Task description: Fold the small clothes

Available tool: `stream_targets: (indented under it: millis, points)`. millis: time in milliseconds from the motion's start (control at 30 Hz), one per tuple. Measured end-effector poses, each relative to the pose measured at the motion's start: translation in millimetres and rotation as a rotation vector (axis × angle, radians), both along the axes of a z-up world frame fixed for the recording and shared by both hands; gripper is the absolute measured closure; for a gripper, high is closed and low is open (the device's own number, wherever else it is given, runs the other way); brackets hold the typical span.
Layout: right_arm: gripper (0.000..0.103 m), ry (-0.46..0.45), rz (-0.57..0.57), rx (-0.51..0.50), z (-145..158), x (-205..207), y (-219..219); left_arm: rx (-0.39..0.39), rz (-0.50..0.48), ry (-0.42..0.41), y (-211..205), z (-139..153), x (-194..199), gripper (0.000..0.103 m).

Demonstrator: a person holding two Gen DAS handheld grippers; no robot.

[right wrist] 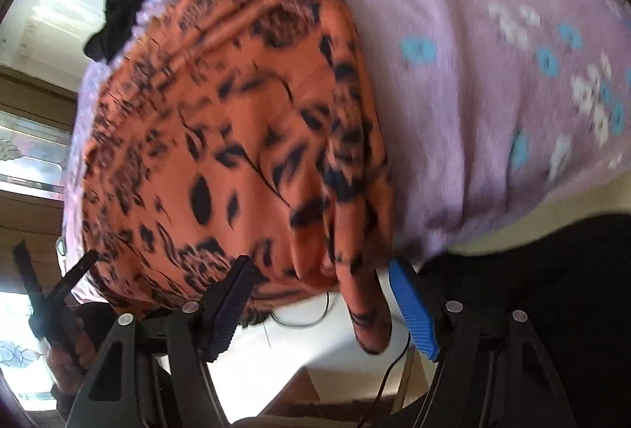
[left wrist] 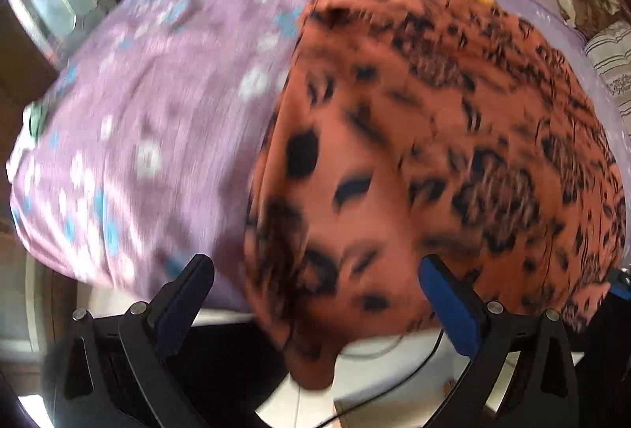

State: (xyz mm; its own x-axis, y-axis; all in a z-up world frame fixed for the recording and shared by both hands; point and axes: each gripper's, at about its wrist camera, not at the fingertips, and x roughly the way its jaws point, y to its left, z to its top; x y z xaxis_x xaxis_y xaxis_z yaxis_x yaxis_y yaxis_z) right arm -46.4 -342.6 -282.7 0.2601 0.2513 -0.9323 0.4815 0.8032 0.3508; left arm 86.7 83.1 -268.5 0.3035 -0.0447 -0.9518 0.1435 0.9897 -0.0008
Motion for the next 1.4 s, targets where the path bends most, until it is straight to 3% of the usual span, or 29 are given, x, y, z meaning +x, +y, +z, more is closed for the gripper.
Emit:
stream_targets:
  millis: [233, 400, 533, 600, 667, 700, 733, 767, 833, 1000, 1133, 1267, 1400]
  points:
    - [0.029, 0.049, -0.004, 0.023, -30.1, -8.8, -2.6, -0.071, 0.095, 0.153, 24.0, -30.8, -17.4, 0.000]
    - [0.029, 0.041, 0.014, 0.060, -43.0, -6.6, 6.4, -0.096, 0.093, 0.181, 25.0, -42.8, -18.8, 0.000]
    - [0.029, 0.010, 0.005, 0.110, -56.3, -9.7, 7.3, -0.186, 0.108, 0.220, 30.3, -53.2, -22.9, 0.001]
    - [0.029, -0.001, 0.000, 0.137, -62.1, -11.6, 4.8, -0.243, 0.133, 0.218, 37.2, -55.1, -23.1, 0.013]
    - [0.037, -0.015, 0.006, 0.160, -64.7, -13.1, 3.8, -0.309, 0.132, 0.243, 41.8, -58.6, -24.4, 0.046]
    - [0.059, -0.030, 0.018, 0.186, -64.2, -13.4, 5.4, -0.320, 0.129, 0.251, 42.1, -59.9, -24.7, 0.058]
    - [0.073, -0.037, 0.037, 0.197, -62.9, -13.1, 8.0, -0.307, 0.123, 0.251, 41.1, -60.4, -26.4, 0.079]
    - [0.075, -0.038, 0.050, 0.182, -60.4, -6.0, 9.9, -0.300, 0.117, 0.245, 40.5, -60.1, -28.1, 0.090]
    - [0.089, -0.049, 0.083, 0.172, -55.0, -5.1, 16.2, -0.317, 0.101, 0.229, 37.6, -56.9, -33.2, 0.093]
    - [0.093, -0.095, 0.116, 0.171, -27.6, -9.0, 18.8, -0.323, 0.012, 0.169, 24.6, -32.3, -33.7, 0.095]
    - [0.093, -0.164, 0.114, 0.213, 5.3, -12.0, -0.9, -0.397, -0.055, 0.148, 26.7, -9.2, -28.9, 0.095]
    - [0.093, -0.308, 0.084, 0.284, 46.8, -8.0, -24.5, -0.500, -0.120, 0.112, 26.2, 30.9, -5.7, 0.095]
    - [0.094, -0.484, 0.032, 0.323, 96.7, 10.4, -50.7, -0.590, -0.157, 0.020, 24.2, 86.6, 35.7, 0.095]
